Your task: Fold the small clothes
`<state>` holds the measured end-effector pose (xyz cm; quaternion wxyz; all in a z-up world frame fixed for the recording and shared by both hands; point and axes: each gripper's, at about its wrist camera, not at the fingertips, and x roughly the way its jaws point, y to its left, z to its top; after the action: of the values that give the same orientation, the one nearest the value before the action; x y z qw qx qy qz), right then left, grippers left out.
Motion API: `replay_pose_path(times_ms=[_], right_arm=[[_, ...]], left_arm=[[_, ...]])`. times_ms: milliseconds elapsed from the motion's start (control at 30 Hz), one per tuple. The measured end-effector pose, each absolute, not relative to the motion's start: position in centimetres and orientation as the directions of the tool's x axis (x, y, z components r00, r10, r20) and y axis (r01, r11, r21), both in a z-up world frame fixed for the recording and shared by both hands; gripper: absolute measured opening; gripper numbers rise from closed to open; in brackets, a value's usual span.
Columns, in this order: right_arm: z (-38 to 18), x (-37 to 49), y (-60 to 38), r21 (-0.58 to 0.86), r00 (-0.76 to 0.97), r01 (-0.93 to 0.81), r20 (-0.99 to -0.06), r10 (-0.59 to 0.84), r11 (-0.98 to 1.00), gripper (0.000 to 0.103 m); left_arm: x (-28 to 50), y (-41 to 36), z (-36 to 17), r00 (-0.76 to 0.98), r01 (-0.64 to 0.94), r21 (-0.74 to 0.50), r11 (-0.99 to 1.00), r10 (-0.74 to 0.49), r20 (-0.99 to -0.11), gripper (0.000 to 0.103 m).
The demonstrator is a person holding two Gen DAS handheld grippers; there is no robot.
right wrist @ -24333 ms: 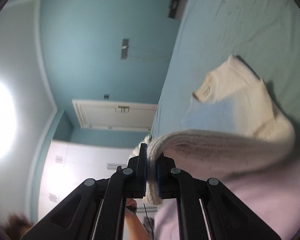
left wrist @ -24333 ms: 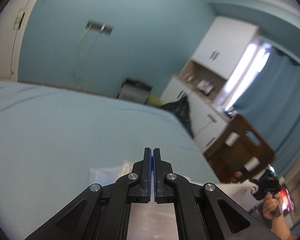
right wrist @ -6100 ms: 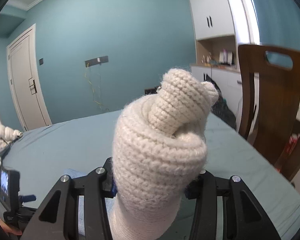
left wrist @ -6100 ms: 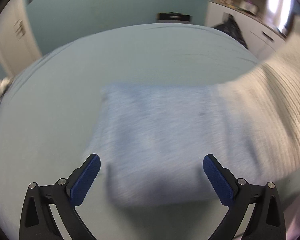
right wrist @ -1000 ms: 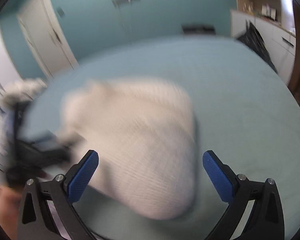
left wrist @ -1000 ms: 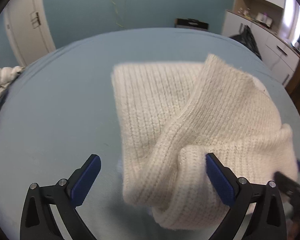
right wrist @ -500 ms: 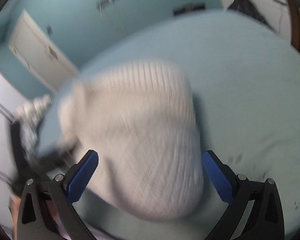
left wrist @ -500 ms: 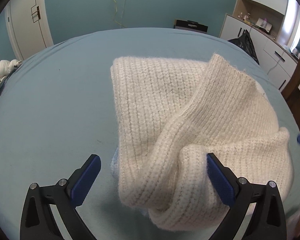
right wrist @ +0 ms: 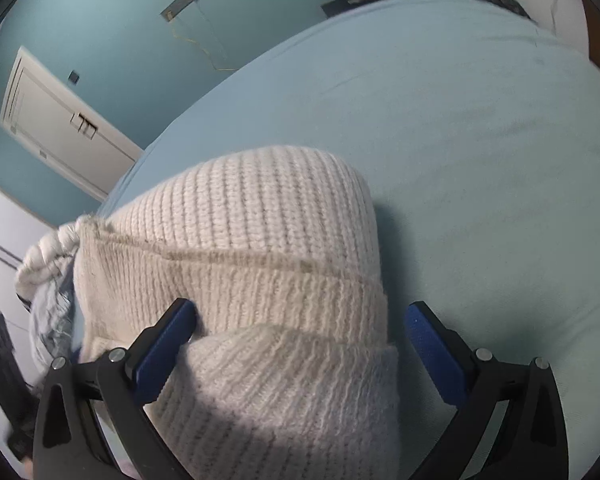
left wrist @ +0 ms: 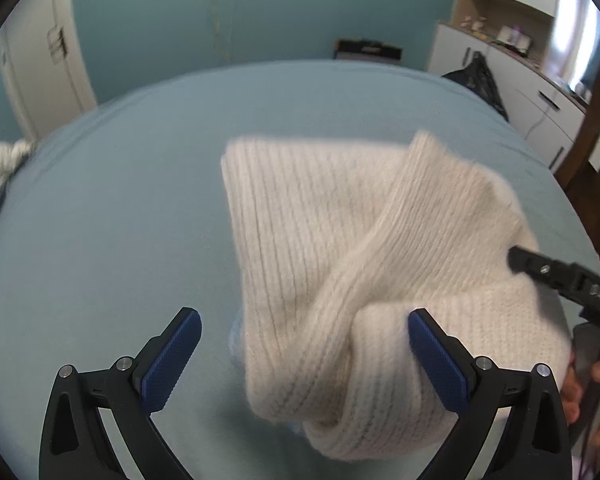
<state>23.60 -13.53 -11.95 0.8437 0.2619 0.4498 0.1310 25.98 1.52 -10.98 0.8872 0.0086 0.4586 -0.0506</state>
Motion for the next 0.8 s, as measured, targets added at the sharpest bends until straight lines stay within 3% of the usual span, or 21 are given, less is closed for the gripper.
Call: replay_pose_path(times_ms=[167, 300, 433, 567, 667, 800], right_arm=[[-12.2, 24.7, -13.2, 0.574, 0.548, 0.016, -0.69, 0.473, 0.819, 0.102], [-12.9, 25.4, -15.6, 0.595, 0.54, 0.02, -0.683, 0.492, 0.803, 0.102], [-13.3, 26.8, -18.3, 0.706, 0.477, 0.047, -0.638, 0.605, 0.707, 0.102], [-12.0, 26.5, -21.1, 0.704, 0.598, 0.086, -0.602, 0.528, 0.705, 0.102], [-13.9, 28.1, -20.4, 0.63, 0.503, 0.116, -0.704, 0.502, 0.768, 0.102], [-14.0, 27.1, -20.0, 0.584, 0.581, 0.085, -0.687, 0.436, 0.807, 0.102]], left_arm=[[27.4, 2.0, -10.5, 0.616, 0.06, 0.044, 0.997, -0.003, -0.788, 0.103], [29.5, 2.7, -13.4, 0.543, 0.042, -0.041, 0.998, -0.057, -0.838, 0.103], [29.7, 4.4, -14.8, 0.54, 0.002, -0.177, 0.984, -0.15, -0.828, 0.103], [30.1, 4.9, -15.3, 0.525, 0.005, -0.224, 0.974, -0.194, -0.829, 0.103], [30.5, 4.9, -15.5, 0.528, 0.003, -0.218, 0.976, -0.186, -0.828, 0.103], [30.3, 5.0, -15.3, 0.498, -0.035, -0.236, 0.971, -0.188, -0.846, 0.103]])
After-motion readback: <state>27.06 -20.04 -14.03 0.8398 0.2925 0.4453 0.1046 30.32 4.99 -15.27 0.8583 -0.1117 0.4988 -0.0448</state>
